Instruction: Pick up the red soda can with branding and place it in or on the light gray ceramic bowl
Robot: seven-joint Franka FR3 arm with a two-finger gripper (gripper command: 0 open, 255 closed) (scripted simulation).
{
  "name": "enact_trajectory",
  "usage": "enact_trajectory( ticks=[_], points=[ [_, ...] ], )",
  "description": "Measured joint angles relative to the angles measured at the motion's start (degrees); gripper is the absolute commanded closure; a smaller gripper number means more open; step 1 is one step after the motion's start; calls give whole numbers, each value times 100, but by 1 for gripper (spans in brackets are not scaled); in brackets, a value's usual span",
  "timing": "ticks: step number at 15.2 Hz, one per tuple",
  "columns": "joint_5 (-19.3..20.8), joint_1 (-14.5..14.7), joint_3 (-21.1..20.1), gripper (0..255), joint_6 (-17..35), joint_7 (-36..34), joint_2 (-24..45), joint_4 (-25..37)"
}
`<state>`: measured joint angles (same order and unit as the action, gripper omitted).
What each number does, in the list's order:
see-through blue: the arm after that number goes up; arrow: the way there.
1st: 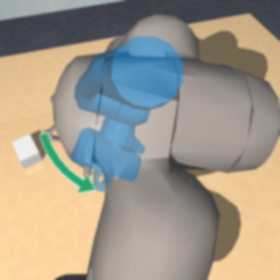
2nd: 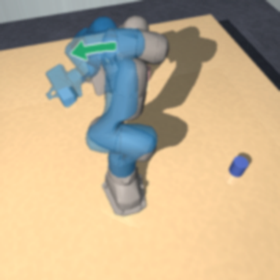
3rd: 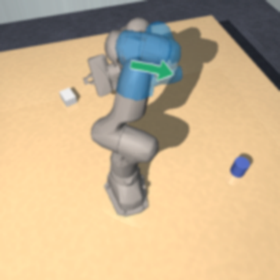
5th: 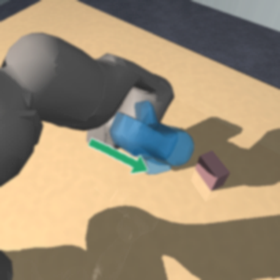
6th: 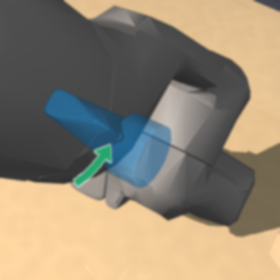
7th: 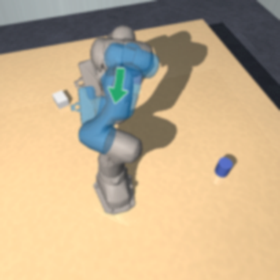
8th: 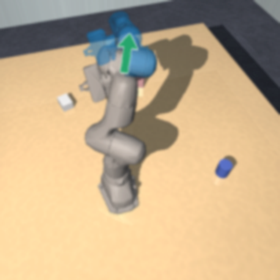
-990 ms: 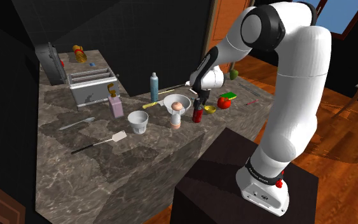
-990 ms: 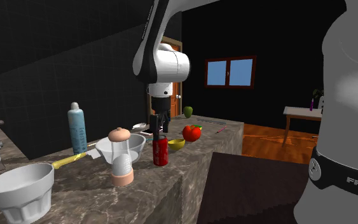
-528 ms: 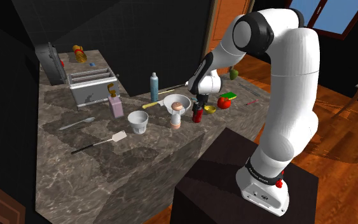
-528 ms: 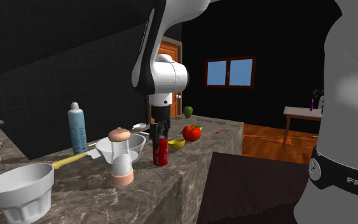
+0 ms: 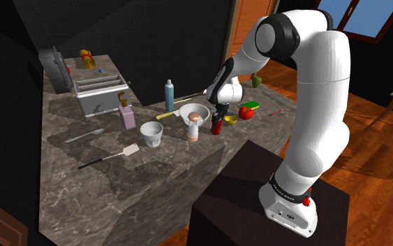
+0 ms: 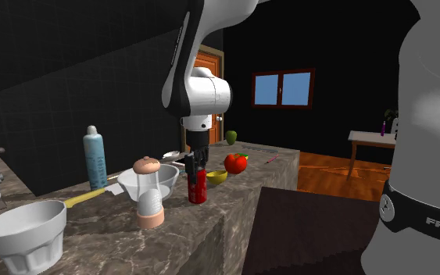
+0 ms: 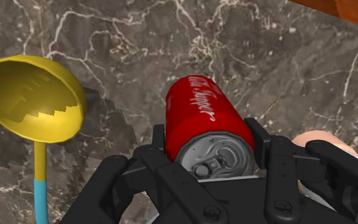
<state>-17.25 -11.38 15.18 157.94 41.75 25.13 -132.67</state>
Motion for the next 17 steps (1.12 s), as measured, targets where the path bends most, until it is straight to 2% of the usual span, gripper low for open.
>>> enact_trajectory(
  ticks=[9, 17],
  points=[
    [20, 16, 18, 255, -29, -16, -32, -8],
    [388, 248, 318, 255, -478, -295, -594, -104]
  ],
)
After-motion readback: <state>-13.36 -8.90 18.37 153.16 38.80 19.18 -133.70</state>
